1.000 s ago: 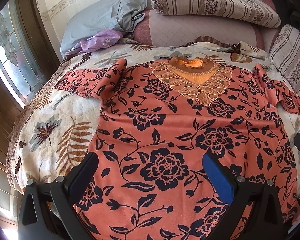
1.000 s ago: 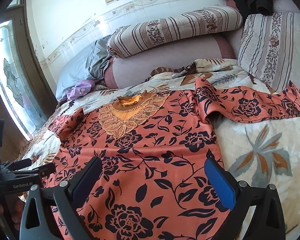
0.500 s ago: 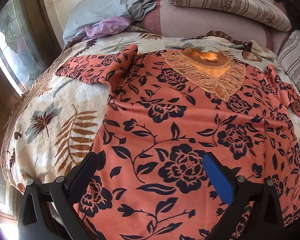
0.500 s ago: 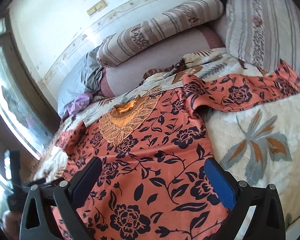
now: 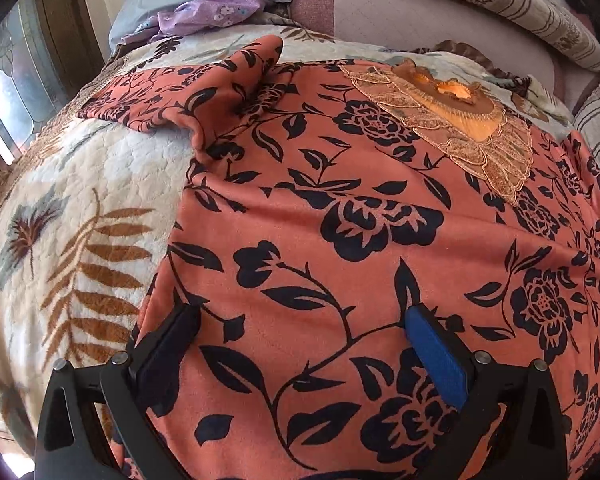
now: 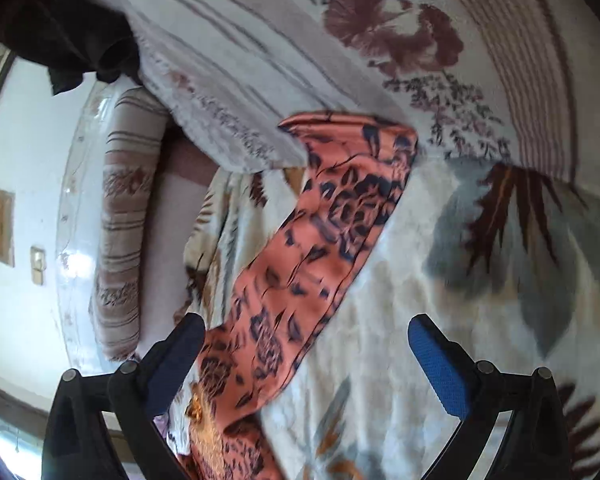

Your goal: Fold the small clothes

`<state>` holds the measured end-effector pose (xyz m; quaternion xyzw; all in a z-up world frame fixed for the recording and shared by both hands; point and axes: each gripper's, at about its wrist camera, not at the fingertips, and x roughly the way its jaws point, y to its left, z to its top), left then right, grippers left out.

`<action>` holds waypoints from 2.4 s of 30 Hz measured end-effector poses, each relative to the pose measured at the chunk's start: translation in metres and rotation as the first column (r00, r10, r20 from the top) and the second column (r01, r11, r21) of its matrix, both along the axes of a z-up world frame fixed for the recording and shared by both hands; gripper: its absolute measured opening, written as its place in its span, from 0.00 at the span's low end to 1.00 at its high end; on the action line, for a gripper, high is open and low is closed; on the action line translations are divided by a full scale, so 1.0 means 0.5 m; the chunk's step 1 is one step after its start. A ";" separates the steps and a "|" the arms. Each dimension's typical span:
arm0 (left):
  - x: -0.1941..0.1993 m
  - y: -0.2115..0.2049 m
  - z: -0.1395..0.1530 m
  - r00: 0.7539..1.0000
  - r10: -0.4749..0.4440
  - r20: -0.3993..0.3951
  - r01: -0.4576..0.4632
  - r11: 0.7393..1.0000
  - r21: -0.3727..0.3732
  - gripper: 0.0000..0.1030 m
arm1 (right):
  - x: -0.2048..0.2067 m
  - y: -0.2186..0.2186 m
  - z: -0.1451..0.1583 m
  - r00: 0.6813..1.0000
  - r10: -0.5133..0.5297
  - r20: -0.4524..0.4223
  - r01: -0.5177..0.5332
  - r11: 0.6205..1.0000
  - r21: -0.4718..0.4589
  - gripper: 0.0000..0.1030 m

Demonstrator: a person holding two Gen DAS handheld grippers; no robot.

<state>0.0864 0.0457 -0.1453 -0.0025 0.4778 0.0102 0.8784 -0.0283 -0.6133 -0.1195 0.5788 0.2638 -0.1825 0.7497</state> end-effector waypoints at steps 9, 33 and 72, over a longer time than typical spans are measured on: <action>-0.010 0.003 -0.005 0.997 -0.018 0.070 0.019 1.000 -0.020 1.00 | 0.116 -0.086 -0.026 0.985 -0.071 -0.158 0.062 0.996 -0.061 0.91; -0.013 0.026 0.005 0.998 -0.038 0.050 0.043 0.994 -0.099 1.00 | 0.399 0.726 0.467 0.735 0.675 -0.067 -0.565 0.555 -0.611 0.40; 0.004 0.038 0.009 0.999 0.004 0.044 0.003 0.987 -0.162 1.00 | 0.441 0.468 0.417 0.845 0.479 0.237 -0.396 0.859 -0.326 0.06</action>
